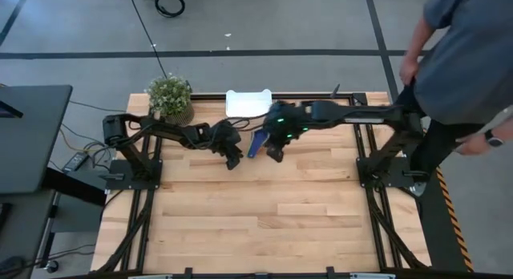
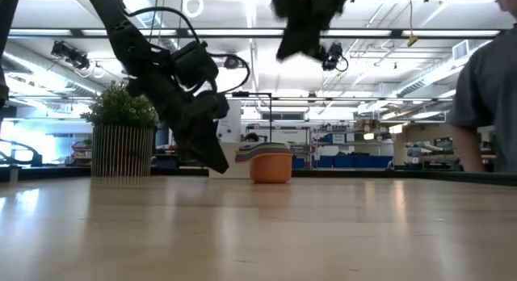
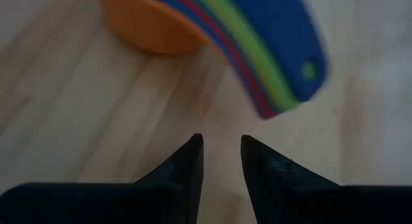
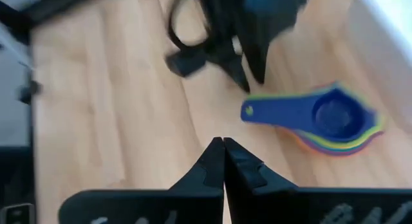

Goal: Nest measuring cups in basket
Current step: Put the nested measuring cups into the white bin

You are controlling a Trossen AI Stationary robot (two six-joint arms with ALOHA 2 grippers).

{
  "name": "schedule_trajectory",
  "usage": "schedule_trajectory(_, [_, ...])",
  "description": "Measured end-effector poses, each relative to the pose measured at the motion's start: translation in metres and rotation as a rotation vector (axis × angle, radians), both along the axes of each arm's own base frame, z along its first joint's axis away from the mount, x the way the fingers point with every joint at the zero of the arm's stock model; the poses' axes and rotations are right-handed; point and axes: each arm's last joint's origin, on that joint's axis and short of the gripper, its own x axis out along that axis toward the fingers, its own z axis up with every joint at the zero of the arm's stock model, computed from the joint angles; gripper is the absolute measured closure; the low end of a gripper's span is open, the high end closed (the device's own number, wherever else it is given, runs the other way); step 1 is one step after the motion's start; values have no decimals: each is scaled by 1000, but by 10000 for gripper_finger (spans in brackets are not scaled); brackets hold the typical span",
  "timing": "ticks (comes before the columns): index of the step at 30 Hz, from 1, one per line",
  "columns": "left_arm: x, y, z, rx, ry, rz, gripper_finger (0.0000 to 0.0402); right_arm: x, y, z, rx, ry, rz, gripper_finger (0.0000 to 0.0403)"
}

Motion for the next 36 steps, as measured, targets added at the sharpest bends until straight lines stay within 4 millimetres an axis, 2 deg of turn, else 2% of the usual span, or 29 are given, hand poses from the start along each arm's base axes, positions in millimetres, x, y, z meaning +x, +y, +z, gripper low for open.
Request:
schedule_trajectory(3, [-1, -1, 11, -20, -35, 8, 290, -28, 14, 36, -64, -99, 22, 399])
schedule_trajectory(6, [-3, -2, 24, -13, -80, 16, 290, -56, 29, 61, -141, -161, 63, 399])
schedule_trajectory(10, [-6, -2, 41, -4, -136, 27, 290, -91, 45, 75, -207, -212, 74, 399])
schedule_trajectory(12, [-9, -3, 48, -3, -155, 33, 290, -108, 50, 75, -219, -231, 48, 399])
schedule_trajectory(18, [-14, -5, 67, -18, -216, 64, 290, -154, 56, 51, -192, -313, -53, 399])
schedule_trajectory(21, [-16, -6, 73, -32, -199, 76, 290, -169, 57, 32, -182, -366, -70, 399])
schedule_trajectory(26, [-12, -8, 88, 15, -78, 80, 290, -182, 59, 2, -173, -441, -55, 397])
schedule_trajectory(33, [-7, -8, 128, 69, 73, 172, 290, -193, 58, -41, -144, -528, -66, 394])
schedule_trajectory(36, [-8, -7, 139, 68, 107, 204, 290, -196, 58, -56, -77, -528, -109, 394])
